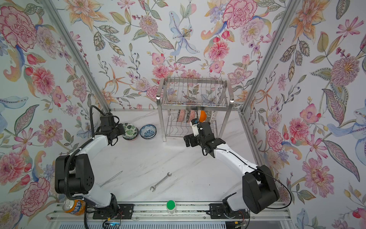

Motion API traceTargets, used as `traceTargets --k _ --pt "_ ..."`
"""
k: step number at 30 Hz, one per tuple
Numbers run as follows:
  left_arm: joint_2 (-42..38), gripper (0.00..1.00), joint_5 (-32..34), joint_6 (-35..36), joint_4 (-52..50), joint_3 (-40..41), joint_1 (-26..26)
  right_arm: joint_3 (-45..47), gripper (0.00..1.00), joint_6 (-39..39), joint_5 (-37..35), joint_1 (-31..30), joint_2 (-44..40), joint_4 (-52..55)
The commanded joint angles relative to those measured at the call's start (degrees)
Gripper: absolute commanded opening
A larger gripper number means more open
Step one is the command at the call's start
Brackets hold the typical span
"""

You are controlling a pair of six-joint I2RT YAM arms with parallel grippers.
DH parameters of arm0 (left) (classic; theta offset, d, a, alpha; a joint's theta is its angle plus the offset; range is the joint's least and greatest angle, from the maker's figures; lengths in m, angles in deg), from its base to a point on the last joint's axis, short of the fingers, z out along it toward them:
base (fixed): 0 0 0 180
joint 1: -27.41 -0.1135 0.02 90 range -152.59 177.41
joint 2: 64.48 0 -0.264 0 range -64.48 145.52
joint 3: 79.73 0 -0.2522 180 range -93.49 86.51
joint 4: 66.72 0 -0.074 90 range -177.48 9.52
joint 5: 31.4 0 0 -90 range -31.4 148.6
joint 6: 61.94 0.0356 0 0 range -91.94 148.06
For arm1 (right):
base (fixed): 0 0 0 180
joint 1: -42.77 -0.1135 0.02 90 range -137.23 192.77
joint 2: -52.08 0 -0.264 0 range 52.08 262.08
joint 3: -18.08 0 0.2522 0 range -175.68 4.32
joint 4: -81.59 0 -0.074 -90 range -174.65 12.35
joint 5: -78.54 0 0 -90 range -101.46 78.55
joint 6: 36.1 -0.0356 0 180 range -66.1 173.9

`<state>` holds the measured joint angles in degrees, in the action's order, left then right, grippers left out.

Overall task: Load bowls into a dish rack
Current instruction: Pick up the bowl, then place the bowl in the dish rack.

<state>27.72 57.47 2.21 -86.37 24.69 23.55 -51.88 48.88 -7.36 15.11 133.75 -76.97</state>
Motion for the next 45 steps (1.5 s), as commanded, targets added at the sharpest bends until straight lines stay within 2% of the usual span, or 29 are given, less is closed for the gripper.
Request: traceTargets --k 1,12,21,32,38,45 --pt "-2.2 0.0 -0.4 1.2 1.9 -0.8 -0.4 -1.0 1.0 -0.9 0.7 0.2 0.2 -0.9" --pt "-8.5 0.0 -1.7 1.6 -0.4 -2.6 -0.5 -1.6 1.0 -1.7 2.3 0.2 0.6 -1.1" --pt "-14.7 0.0 -5.5 1.3 -4.1 -1.9 0.0 -2.5 0.99 -5.7 7.7 -0.4 0.7 -2.9" --pt "-24.1 0.0 -5.9 0.7 -10.8 1.5 3.9 -4.1 0.99 -8.4 10.3 -3.2 2.0 -4.0" --pt "-27.0 0.0 -8.3 -1.3 -11.6 4.2 4.6 -4.3 0.98 -8.9 10.9 -3.9 2.2 -3.9" --pt "-29.7 0.0 -9.8 -2.1 -14.9 5.5 7.8 -4.5 0.98 -11.7 12.9 -5.5 3.3 -5.2"
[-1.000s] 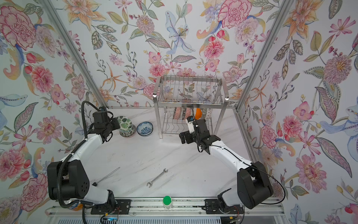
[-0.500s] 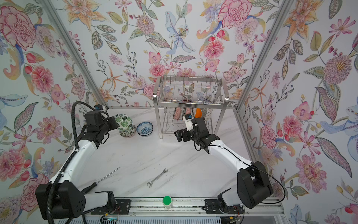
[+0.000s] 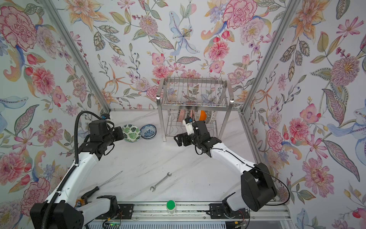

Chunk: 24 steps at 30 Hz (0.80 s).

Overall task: Load bowls into a dish rack
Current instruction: Place the bowl in the dish rack.

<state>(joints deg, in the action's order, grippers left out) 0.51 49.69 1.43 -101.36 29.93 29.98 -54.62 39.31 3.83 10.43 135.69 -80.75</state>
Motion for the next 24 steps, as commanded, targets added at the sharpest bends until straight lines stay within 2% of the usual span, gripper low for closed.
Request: traceTargets --k 1,13,24 --pt "-2.8 0.0 -2.1 -1.4 -0.3 0.3 1.7 -1.8 0.98 -2.6 2.0 -1.1 1.6 -1.6" --pt "-5.2 0.0 -4.9 -5.7 0.7 5.8 7.6 -2.9 0.97 -4.6 3.0 -3.4 4.4 -2.2" --pt "-5.5 0.0 -6.7 -10.7 5.9 10.6 13.2 -3.9 0.97 -7.1 5.2 -3.9 6.1 -1.4"
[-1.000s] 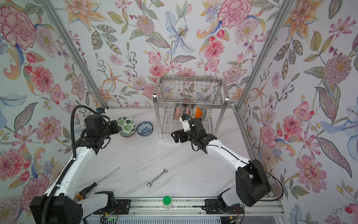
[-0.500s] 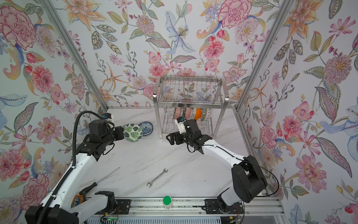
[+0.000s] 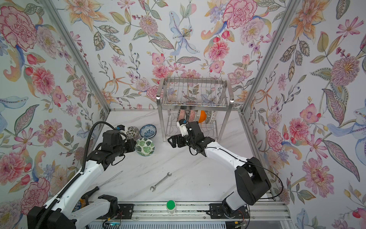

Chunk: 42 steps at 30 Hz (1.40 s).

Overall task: Load bowls into a dish rack
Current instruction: Place the bowl in the dish rack.

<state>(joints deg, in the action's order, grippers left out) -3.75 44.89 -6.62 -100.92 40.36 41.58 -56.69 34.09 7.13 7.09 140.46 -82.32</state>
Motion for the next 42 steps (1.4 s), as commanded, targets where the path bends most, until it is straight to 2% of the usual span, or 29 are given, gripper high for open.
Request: traceTargets --k 1,12,20,23,26,30,35,40,42 --pt "-0.9 0.0 -1.8 -3.2 6.1 0.3 2.5 -1.9 0.97 -2.8 2.6 -0.6 1.8 0.0" --pt "1.7 0.0 -1.8 -6.8 12.8 0.4 9.3 0.6 0.95 -12.3 7.4 -3.4 5.2 -7.0" --pt "2.9 0.0 -1.8 -7.9 15.5 -0.6 11.8 0.5 0.82 -15.0 7.8 -5.0 7.7 -7.2" --pt "2.9 0.0 -1.8 -8.1 15.8 -1.1 12.2 0.7 0.74 -15.9 7.6 -5.4 8.3 -7.8" --pt "2.9 0.0 -2.0 -8.0 16.0 -1.7 12.5 0.7 0.6 -16.6 7.7 -5.5 8.7 -8.3" --pt "2.7 0.0 -2.2 -7.9 16.0 -2.1 12.7 0.5 0.36 -17.0 7.0 -5.5 8.6 -8.5" --pt "2.3 0.0 -2.6 -7.5 17.0 -1.2 12.6 0.2 0.0 -16.6 5.2 -5.5 7.9 -7.3" --pt "2.8 0.0 -1.1 -5.4 15.1 -1.0 12.6 -1.2 0.0 -14.3 2.2 -5.5 6.9 -3.1" --pt "3.1 0.33 0.7 -3.6 12.9 -1.8 12.6 -2.5 0.0 -12.2 -0.4 -5.4 6.2 0.4"
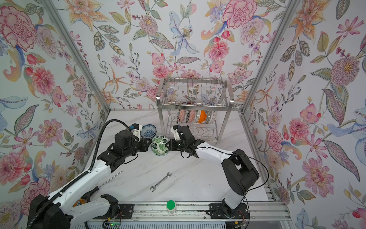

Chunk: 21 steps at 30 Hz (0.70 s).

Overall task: Load bowls into a dish rack
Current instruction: Place the bowl in the dish rack.

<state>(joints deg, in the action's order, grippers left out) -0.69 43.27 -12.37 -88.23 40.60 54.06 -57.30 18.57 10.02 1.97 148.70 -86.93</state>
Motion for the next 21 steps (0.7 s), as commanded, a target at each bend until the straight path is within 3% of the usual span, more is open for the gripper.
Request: traceTargets --k 1,4,7,10,21 --pt "0.1 0.5 4.0 3.6 -1.5 -2.6 0.1 -2.7 0.0 4.8 -5.2 0.0 -2.3 7.3" --pt "0.1 0.98 11.5 7.3 -6.9 -5.6 -0.1 -5.2 0.0 9.4 -13.0 0.9 -3.2 14.5" --pt "1.0 0.99 18.6 10.2 -11.1 -8.9 -1.8 -7.5 0.0 13.5 -22.0 2.2 -4.0 20.7" --pt "2.7 0.99 21.6 11.8 -11.8 -10.9 -3.3 -10.8 0.0 17.2 -32.1 2.6 -4.0 26.0" --pt "6.4 0.99 23.0 15.0 -11.9 -13.3 -4.5 -18.2 0.0 29.2 -60.6 3.3 -0.9 33.9"
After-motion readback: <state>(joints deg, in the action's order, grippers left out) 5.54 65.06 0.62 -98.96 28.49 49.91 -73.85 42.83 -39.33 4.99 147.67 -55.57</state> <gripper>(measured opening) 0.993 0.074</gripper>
